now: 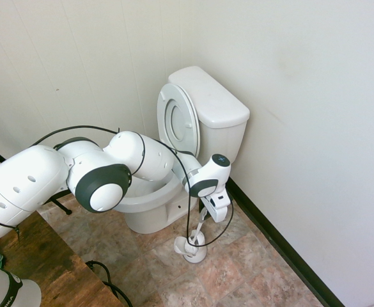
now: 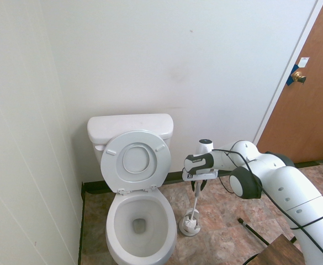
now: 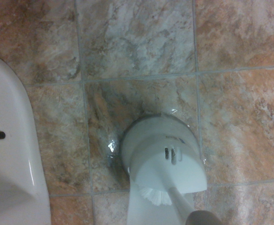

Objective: Clean the toilet

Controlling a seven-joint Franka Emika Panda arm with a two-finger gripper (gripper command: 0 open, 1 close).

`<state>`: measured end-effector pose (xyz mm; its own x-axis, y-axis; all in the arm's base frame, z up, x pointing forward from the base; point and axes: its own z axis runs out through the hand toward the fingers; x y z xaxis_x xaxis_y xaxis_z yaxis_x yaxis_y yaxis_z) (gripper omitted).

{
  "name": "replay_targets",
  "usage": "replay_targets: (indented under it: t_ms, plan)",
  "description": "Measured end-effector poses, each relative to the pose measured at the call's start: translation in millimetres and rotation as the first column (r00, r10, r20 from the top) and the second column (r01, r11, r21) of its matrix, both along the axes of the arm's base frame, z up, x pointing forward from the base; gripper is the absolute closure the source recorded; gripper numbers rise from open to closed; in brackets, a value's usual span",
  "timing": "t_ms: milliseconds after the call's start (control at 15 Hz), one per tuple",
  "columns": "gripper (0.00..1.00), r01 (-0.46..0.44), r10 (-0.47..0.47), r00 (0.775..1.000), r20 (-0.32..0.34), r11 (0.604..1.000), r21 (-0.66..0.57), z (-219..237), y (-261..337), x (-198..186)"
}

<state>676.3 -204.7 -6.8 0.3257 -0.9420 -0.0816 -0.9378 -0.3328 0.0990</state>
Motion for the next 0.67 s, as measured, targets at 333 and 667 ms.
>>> replay_targets:
  t_ms: [333,667]
  plan:
    - [1.00,0.004,-0.004,1.000,-0.005,1.000,0.005,-3.3,-2.5,-3.1]
    - [1.00,0.006,-0.006,1.000,0.021,1.000,0.010,-6.8,-4.7,-8.6]
